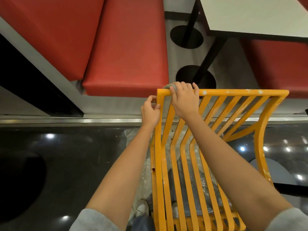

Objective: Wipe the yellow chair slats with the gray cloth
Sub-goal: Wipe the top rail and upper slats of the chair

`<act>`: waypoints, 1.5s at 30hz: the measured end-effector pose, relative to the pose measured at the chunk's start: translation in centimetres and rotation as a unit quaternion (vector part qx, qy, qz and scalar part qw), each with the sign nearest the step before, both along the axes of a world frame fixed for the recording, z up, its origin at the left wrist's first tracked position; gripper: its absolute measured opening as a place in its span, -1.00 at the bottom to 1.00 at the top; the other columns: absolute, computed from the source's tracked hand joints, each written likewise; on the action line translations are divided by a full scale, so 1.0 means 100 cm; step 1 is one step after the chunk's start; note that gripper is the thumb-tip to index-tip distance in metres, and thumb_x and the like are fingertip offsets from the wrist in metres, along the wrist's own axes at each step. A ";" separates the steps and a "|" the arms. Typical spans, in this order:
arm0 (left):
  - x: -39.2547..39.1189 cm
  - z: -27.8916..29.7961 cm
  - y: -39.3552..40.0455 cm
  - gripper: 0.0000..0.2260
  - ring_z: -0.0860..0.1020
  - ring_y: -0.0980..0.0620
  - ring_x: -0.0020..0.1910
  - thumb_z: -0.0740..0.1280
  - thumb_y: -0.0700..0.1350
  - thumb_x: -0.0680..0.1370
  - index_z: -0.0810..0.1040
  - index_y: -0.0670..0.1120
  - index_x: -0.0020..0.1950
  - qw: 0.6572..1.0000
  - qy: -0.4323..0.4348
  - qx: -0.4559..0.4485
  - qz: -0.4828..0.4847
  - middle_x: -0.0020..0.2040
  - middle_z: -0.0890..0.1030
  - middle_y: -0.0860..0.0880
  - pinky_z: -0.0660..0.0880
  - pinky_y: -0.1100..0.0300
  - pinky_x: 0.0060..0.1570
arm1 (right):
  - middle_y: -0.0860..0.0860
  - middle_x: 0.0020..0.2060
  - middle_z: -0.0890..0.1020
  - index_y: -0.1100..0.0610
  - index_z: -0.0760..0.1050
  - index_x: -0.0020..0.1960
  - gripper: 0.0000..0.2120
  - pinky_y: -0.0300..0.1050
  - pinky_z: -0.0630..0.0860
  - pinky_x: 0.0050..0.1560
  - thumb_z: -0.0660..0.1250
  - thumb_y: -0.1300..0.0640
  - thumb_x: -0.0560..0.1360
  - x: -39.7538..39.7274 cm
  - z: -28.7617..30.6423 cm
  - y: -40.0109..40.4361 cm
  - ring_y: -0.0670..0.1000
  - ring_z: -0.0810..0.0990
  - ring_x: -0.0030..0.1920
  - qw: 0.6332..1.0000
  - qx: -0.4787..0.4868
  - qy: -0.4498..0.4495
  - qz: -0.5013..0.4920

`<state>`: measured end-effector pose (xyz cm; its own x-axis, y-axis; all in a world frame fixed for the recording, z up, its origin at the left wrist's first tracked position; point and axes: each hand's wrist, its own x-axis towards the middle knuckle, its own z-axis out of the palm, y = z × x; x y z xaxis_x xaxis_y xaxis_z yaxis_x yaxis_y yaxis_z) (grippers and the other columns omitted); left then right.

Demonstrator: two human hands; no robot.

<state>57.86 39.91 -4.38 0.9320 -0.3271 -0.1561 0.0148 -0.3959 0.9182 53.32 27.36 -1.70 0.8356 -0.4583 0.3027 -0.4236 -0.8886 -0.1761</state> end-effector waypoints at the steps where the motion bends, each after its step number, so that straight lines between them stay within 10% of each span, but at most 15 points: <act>1: -0.001 -0.001 -0.001 -0.80 0.53 0.03 -0.14 0.26 -0.34 0.56 0.54 -0.12 0.11 1.000 -0.001 0.003 0.005 -0.04 0.58 -0.01 0.46 0.18 -0.10 | -0.01 0.04 0.62 0.05 0.53 0.16 -0.57 0.11 0.22 0.46 -0.08 -0.06 0.68 0.002 0.000 0.004 0.08 0.55 0.15 1.000 0.016 -0.005 -0.019; 4: -0.002 -0.002 -0.007 -0.85 0.54 0.10 -0.26 0.22 -0.34 0.56 0.54 -0.14 -0.03 0.999 -0.016 0.003 0.039 -0.22 0.60 0.01 0.39 0.18 -0.22 | -0.02 0.09 0.62 0.02 0.54 0.21 -0.59 0.10 0.28 0.41 -0.05 -0.03 0.65 0.023 0.001 0.036 0.08 0.53 0.19 0.997 0.038 0.000 0.062; 8: -0.002 -0.002 -0.007 -0.80 0.49 -0.24 0.12 0.16 -0.35 0.62 0.43 -0.34 0.22 0.998 -0.047 0.012 0.048 0.11 0.54 -0.34 0.45 0.13 0.00 | -0.02 0.24 0.59 0.01 0.48 0.38 -0.56 0.03 0.28 0.41 -0.03 -0.05 0.66 0.029 -0.003 0.046 0.07 0.49 0.30 0.975 -0.021 0.047 0.218; 11: -0.001 -0.007 -0.002 -0.86 0.53 -0.01 -0.12 0.27 -0.35 0.53 0.53 -0.26 0.06 0.998 0.000 0.005 0.066 -0.08 0.58 -0.12 0.38 0.36 -0.33 | 0.01 0.34 0.53 0.03 0.41 0.45 -0.60 0.02 0.30 0.43 0.03 0.02 0.68 0.008 -0.007 0.025 0.08 0.44 0.38 0.978 -0.048 0.008 0.205; 20: -0.002 -0.008 -0.001 -0.77 0.54 0.07 -0.12 0.29 -0.37 0.54 0.59 -0.11 0.09 0.998 0.014 -0.041 0.038 -0.09 0.59 -0.02 0.43 0.29 -0.15 | 0.05 0.29 0.59 0.15 0.52 0.34 -0.58 0.11 0.07 0.58 -0.01 0.05 0.68 -0.018 -0.010 0.015 0.09 0.38 0.47 0.986 0.073 -0.105 -0.106; 28: -0.002 -0.010 0.001 -0.88 0.44 0.17 -0.30 0.30 -0.37 0.49 0.56 -0.17 -0.08 0.997 0.015 -0.054 0.045 -0.20 0.57 -0.04 0.37 0.35 -0.33 | -0.06 0.00 0.61 -0.03 0.49 0.32 -0.60 0.03 0.24 0.42 0.03 -0.15 0.65 0.015 -0.004 0.021 0.04 0.55 0.12 0.991 -0.012 0.014 0.135; 34: -0.001 -0.012 0.000 -0.77 0.54 0.13 -0.07 0.30 -0.36 0.54 0.57 -0.10 0.11 0.998 0.008 -0.054 0.029 -0.05 0.59 0.02 0.44 0.45 -0.18 | 0.04 -0.29 0.58 0.11 0.50 -0.23 -0.56 0.08 0.33 0.17 0.02 -0.04 0.67 -0.002 0.021 -0.038 0.15 0.58 -0.12 0.995 0.068 0.050 -0.044; 37: -0.002 -0.014 -0.002 -0.78 0.55 0.11 -0.07 0.30 -0.36 0.54 0.58 -0.11 0.10 0.997 0.013 -0.056 0.043 -0.06 0.60 0.03 0.46 0.37 -0.14 | 0.05 -0.33 0.47 0.05 0.26 -0.37 -0.54 0.12 0.38 0.11 0.02 -0.01 0.68 0.025 0.033 -0.023 0.23 0.56 -0.14 0.987 0.078 0.137 0.019; 43: 0.000 -0.015 0.000 -0.74 0.60 0.04 0.01 0.31 -0.33 0.52 0.58 -0.18 0.20 0.998 0.007 -0.046 0.037 0.05 0.65 -0.05 0.51 0.29 -0.05 | -0.05 0.04 0.64 0.02 0.51 0.29 -0.67 0.01 0.30 0.21 0.11 -0.10 0.67 0.001 0.015 -0.021 0.02 0.55 0.12 0.974 0.103 0.063 0.190; 45: 0.000 -0.013 0.000 -0.78 0.59 0.04 -0.01 0.30 -0.35 0.53 0.60 -0.14 0.12 0.998 0.005 -0.048 0.036 -0.03 0.63 -0.01 0.52 0.25 -0.04 | -0.03 -0.04 0.62 0.05 0.53 0.15 -0.70 0.06 0.30 0.23 0.08 -0.05 0.69 -0.019 0.012 -0.044 0.05 0.55 0.08 0.989 0.079 0.037 0.123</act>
<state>57.83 39.91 -5.72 0.9522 -0.2730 -0.1370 0.0499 -0.3035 0.9515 51.44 23.00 -0.48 0.9449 -0.2757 0.1764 -0.2157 -0.9299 -0.2978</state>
